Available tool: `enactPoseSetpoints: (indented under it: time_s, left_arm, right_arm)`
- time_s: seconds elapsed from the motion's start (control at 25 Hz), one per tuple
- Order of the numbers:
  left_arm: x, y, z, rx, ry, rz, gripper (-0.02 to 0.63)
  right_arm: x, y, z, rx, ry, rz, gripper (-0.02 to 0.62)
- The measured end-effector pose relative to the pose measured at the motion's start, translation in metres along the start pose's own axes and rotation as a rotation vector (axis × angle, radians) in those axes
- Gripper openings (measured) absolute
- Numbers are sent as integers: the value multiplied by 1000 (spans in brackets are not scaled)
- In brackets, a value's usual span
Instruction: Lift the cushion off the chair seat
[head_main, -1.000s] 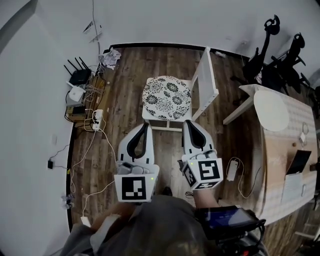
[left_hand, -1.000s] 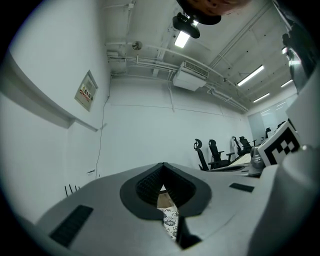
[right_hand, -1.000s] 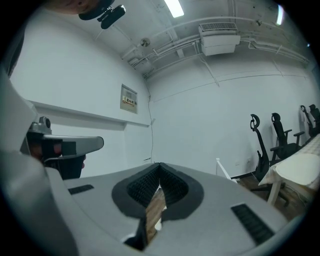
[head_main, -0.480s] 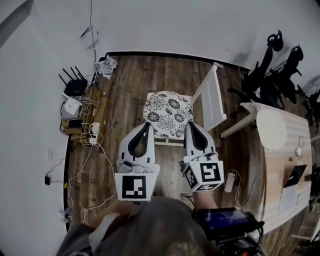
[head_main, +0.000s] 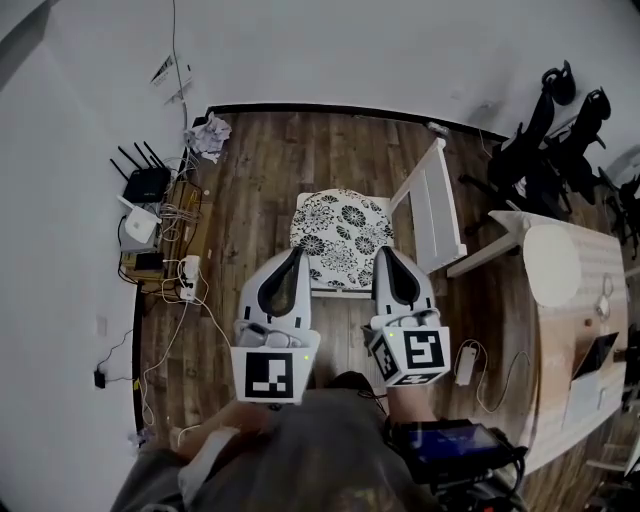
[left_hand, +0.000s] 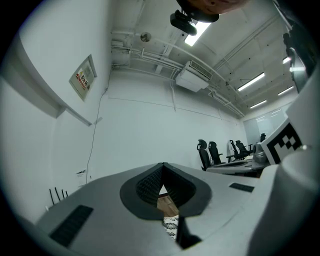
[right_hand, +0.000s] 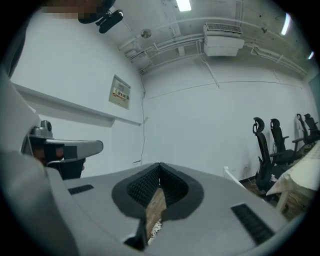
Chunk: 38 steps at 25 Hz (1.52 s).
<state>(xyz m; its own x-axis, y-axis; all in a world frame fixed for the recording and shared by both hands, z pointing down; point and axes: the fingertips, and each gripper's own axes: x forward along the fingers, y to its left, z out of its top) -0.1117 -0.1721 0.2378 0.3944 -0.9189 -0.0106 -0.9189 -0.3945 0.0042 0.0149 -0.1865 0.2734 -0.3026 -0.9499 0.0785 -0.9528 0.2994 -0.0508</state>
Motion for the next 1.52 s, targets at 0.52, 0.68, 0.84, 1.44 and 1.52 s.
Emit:
enactPoseSetpoints:
  time_s: [0.52,0.68,0.84,1.44,1.52]
  left_arm:
    - [62,-19,-24,9,61,-60,6]
    - [87,-20,-22,37,57,-56,6]
    - [114,-21,-23,45,63,-40,6]
    - [159,-22,-8,79,45,-3,6]
    - [160,-16,-12,79,50,-15,6]
  right_arm:
    - [26,-60,-22,20,55,-89,8]
    - [46,-75,-23,23,56,-75,8]
    - [65,-90,-25,39,63,-52,8]
    - [117,-100,-2,30,19,56,8]
    - [120,-97,-5,34,26,39,8]
